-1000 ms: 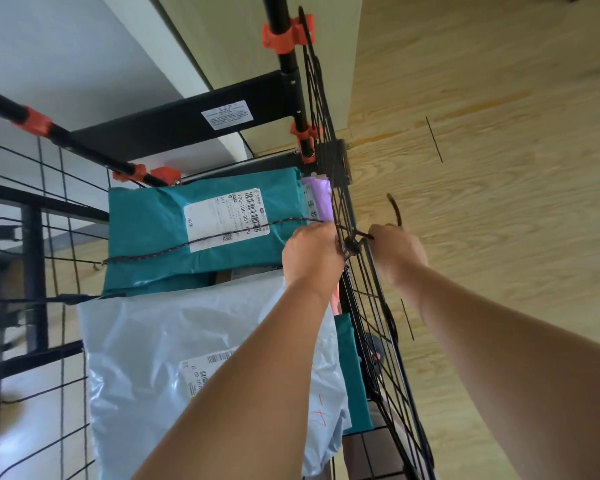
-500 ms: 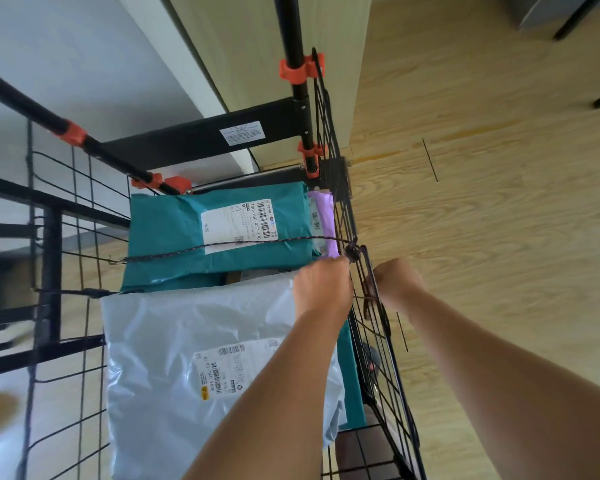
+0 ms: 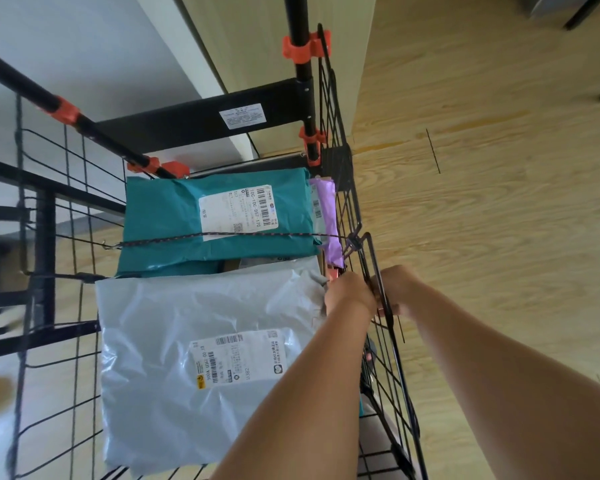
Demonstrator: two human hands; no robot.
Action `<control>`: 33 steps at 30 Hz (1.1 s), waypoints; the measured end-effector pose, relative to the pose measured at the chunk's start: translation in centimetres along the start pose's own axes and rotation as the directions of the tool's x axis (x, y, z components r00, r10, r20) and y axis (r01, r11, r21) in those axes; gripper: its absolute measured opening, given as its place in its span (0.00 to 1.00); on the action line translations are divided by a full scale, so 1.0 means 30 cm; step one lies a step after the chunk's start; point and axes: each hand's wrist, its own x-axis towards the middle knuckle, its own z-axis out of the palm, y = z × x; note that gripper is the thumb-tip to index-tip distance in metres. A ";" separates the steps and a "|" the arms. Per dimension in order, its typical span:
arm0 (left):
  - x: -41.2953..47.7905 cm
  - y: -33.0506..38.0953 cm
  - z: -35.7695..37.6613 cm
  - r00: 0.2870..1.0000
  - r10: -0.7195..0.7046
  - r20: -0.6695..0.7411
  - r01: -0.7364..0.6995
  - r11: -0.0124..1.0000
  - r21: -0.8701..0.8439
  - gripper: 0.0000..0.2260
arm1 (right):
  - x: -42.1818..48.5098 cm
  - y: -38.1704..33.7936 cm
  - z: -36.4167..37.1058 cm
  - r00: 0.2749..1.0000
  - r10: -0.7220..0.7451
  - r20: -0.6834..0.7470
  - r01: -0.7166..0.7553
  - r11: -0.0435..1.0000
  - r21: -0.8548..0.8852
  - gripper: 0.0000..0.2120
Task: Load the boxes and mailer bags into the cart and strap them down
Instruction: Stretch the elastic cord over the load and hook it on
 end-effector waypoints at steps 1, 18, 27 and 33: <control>-0.021 0.006 -0.017 0.994 -0.108 0.021 0.110 0.961 -0.253 0.14 | 0.004 0.002 -0.001 1.000 0.006 -0.007 -0.006 1.000 -0.011 0.15; -0.156 -0.039 -0.132 0.987 -0.155 0.040 0.159 0.928 -0.338 0.18 | -0.051 -0.101 -0.035 0.969 -0.102 -0.226 0.047 0.971 -0.235 0.07; -0.262 -0.161 -0.304 0.965 -0.151 0.213 0.224 0.901 -0.372 0.12 | -0.280 -0.176 -0.040 0.691 -0.481 -0.540 0.220 0.851 -0.477 0.07; -0.207 -0.190 -0.221 0.982 -0.158 0.108 0.191 0.768 -0.612 0.08 | -0.352 -0.208 0.021 0.548 -0.769 -0.328 0.495 0.615 -0.614 0.03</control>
